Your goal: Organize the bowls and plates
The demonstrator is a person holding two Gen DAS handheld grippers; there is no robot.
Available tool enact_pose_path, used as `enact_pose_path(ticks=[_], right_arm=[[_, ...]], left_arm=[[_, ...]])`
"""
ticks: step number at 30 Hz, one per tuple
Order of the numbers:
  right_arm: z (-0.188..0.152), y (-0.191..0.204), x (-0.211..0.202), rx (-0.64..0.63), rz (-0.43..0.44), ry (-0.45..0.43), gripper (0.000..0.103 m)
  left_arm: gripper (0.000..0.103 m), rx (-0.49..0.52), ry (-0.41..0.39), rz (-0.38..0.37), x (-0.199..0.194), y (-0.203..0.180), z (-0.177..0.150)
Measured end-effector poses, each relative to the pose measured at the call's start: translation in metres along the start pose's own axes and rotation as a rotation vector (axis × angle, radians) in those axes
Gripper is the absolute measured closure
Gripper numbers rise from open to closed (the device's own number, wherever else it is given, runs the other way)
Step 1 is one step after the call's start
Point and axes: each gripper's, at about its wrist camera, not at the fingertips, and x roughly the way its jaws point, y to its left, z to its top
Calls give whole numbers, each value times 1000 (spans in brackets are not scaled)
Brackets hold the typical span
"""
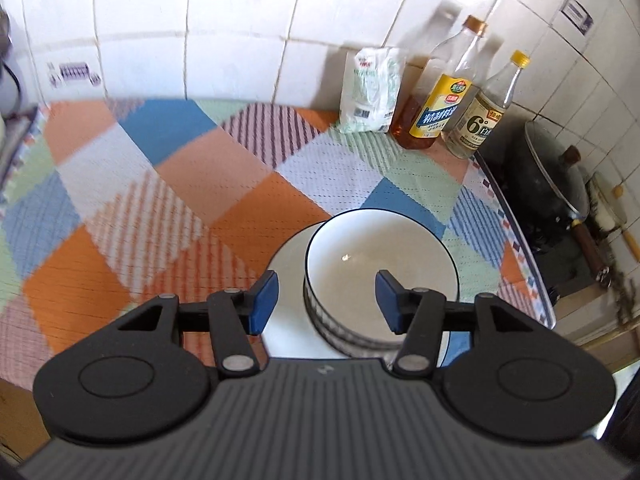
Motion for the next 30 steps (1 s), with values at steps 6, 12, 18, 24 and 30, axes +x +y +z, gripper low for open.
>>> enact_pose_path(ticks=[6, 12, 18, 24, 30], right_arm=[[10, -1, -32, -34, -62, -8, 3], [21, 3, -66, -19, -76, 2, 3], [31, 2, -97, 32, -86, -1, 2], [34, 5, -128, 52, -96, -54, 2], [34, 13, -148, 33, -107, -103, 2]], left_arm=[[44, -9, -67, 30, -51, -5, -21], [36, -29, -79, 82, -87, 0, -39], [27, -28, -104, 110, -114, 4, -51], [27, -14, -96, 110, -127, -1, -62], [26, 13, -82, 132, -131, -5, -71]])
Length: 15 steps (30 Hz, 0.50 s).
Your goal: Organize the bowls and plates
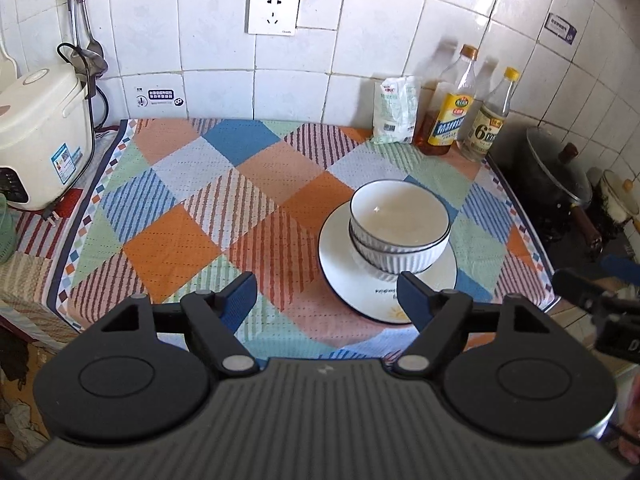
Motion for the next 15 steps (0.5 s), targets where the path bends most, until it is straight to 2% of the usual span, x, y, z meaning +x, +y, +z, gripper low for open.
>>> enact_pose_path(ticks=[4, 8, 15], right_arm=[[-3, 2, -7, 7, -8, -33, 2], [-11, 2, -3, 49, 2, -17, 2], [-17, 11, -1, 1, -5, -11, 2]], left_arm=[[24, 7, 0, 22, -1, 0, -5], [23, 17, 6, 41, -1, 0, -10], [20, 40, 9, 66, 1, -1, -14]])
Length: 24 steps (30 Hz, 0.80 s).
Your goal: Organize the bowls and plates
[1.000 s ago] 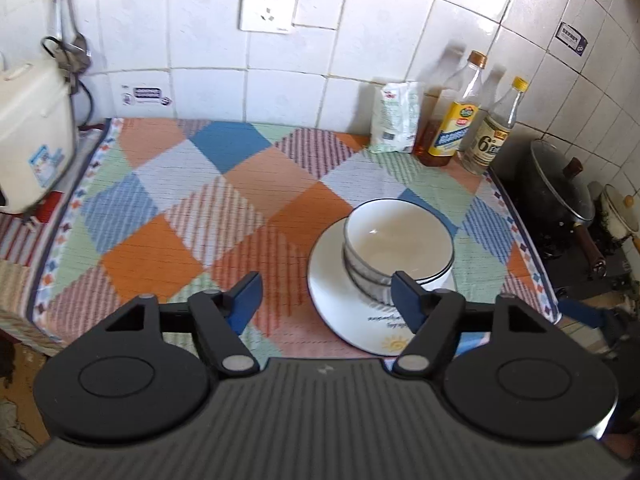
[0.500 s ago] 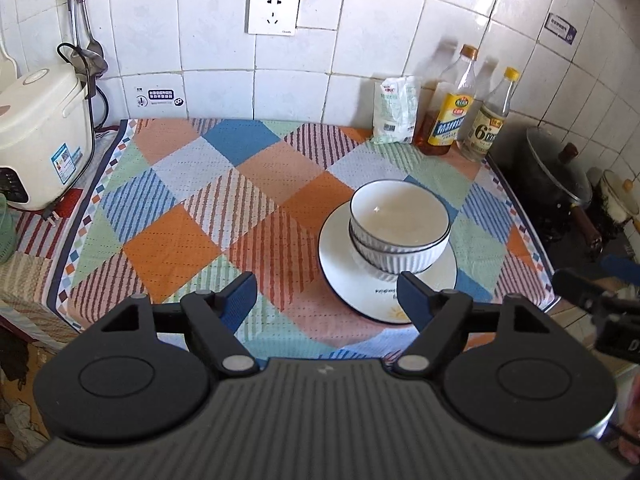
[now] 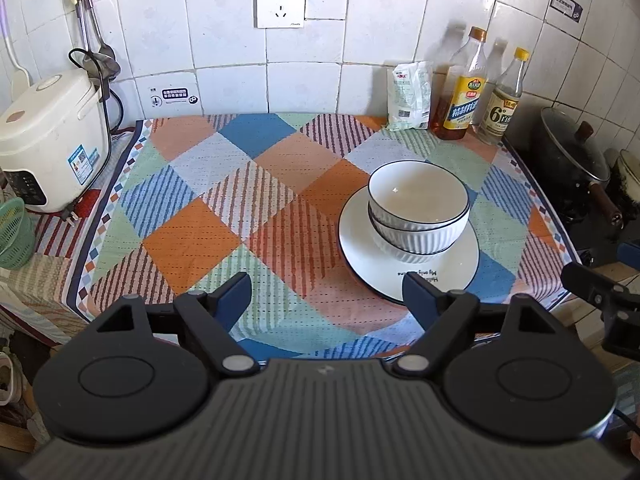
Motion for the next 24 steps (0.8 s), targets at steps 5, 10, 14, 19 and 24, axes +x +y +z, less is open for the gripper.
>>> enact_pose_path(ticks=[5, 10, 14, 19, 24], right_arm=[[-4, 2, 0, -10, -21, 10, 2], [-4, 2, -2, -6, -24, 17, 2], [-4, 4, -1, -11, -29, 24, 2], [-7, 4, 1, -9, -29, 34, 2], [-8, 5, 5, -6, -42, 46, 2]], left_arm=[[14, 3, -47, 28, -3, 1, -4], [9, -4, -100, 57, -9, 3, -7], [8, 1, -95, 71, -6, 4, -10], [8, 4, -104, 87, -3, 6, -16], [8, -7, -118, 130, -2, 7, -18]])
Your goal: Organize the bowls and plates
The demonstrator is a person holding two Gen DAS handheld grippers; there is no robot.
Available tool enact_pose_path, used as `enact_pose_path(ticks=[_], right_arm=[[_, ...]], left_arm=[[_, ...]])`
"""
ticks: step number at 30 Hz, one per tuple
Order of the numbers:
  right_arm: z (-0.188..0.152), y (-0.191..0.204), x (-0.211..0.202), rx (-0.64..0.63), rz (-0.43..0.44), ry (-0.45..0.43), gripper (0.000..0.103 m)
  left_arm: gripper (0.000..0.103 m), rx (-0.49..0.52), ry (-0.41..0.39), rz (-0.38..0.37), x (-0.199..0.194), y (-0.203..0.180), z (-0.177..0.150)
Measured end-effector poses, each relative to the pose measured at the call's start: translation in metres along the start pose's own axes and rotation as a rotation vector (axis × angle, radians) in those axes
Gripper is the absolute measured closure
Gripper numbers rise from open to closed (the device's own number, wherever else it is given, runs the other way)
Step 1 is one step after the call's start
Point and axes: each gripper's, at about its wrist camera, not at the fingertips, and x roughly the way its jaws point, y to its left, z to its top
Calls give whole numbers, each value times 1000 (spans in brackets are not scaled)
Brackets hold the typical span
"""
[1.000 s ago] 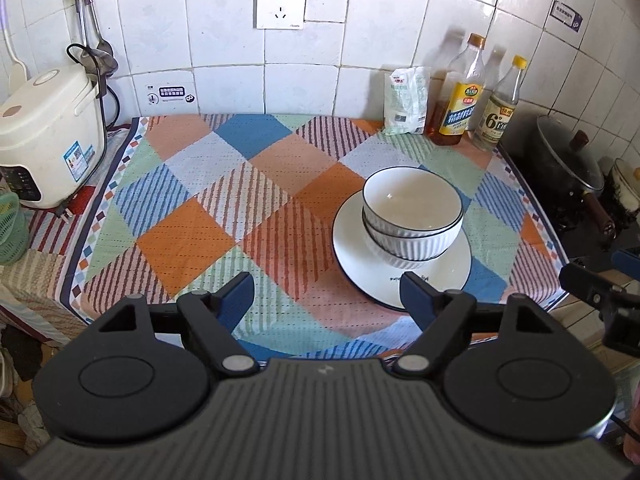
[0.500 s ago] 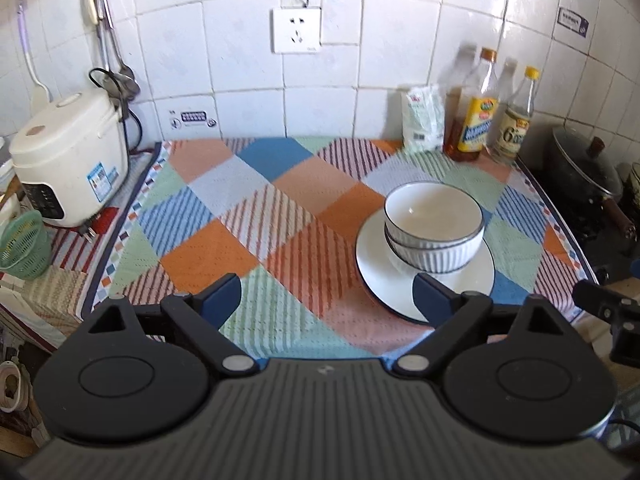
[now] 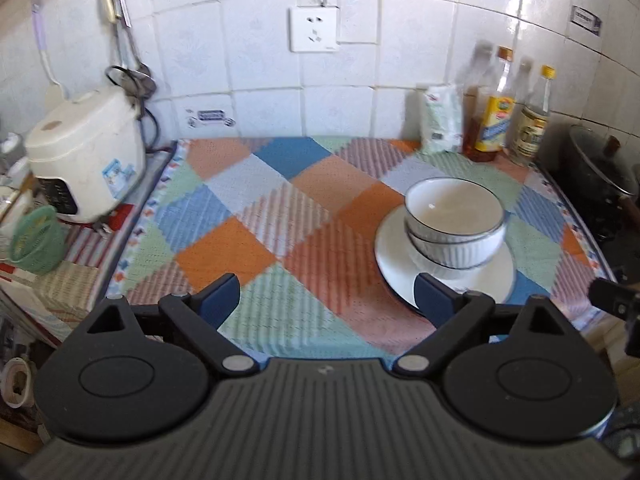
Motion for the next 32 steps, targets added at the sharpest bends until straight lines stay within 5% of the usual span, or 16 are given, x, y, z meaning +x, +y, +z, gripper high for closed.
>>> enact_pose_path(ticks=[9, 32], right_arm=[[0, 7, 3, -20, 6, 11, 2], [3, 13, 10, 7, 33, 11, 2]], left_arm=[[8, 33, -7, 62, 4, -4, -1], [8, 63, -1, 46, 6, -7, -3]])
